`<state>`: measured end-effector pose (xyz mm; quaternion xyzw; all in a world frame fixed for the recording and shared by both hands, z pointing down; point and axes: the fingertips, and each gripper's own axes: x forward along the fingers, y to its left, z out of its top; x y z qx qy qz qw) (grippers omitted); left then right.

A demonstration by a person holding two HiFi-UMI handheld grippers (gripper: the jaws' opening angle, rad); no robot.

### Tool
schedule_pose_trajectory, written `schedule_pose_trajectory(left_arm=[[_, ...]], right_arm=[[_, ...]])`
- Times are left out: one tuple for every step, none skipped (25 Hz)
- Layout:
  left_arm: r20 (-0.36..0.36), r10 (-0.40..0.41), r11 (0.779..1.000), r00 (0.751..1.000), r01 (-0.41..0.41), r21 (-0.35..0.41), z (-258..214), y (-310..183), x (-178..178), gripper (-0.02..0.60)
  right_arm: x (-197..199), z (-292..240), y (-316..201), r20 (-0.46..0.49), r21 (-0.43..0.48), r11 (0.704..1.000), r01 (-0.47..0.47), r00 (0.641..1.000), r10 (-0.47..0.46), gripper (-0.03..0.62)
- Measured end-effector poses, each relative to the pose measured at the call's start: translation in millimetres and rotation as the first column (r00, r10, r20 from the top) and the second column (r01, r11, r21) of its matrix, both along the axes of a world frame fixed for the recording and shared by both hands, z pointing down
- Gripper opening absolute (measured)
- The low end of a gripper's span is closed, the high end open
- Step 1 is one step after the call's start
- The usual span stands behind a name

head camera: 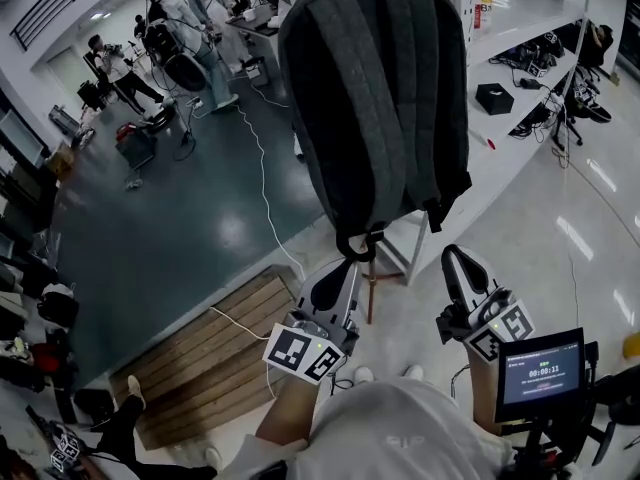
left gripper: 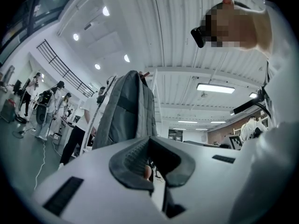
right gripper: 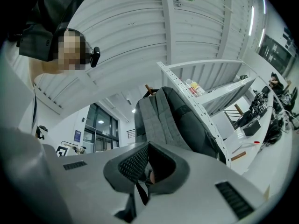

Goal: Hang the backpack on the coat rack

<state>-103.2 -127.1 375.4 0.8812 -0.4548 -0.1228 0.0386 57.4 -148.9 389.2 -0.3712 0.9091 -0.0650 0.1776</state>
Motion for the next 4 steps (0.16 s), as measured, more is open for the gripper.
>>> schedule_pose_trajectory(left_arm=[[-0.001,-0.002,1.000,1.000,0.002,0.006,-3,-2,-1,0.008],[0.000,-0.005,1.000,1.000,0.004,0.014,-6,-4,-2,0.008],[0.002,-0.007,1.000,1.000,0.007,0.022,-9,-6,-2,0.008],[0.003,-0.010,1.000,1.000,0.010,0.029,-12,-8,-3,0.008]], right_arm=[[-1,-2,0,0.004,0.002,1.000,0.001,1.000,-0.001,0.012],[-3,-6,0,0.011,0.005,1.000,0.003,1.000,-0.003,0.012],[-6,-11,0,0.021,0.010,1.000,0.005,1.000,-0.005,0.012],[-8,-18,0,0.032,0.015,1.000,0.007,0.999,-0.008,0.012]])
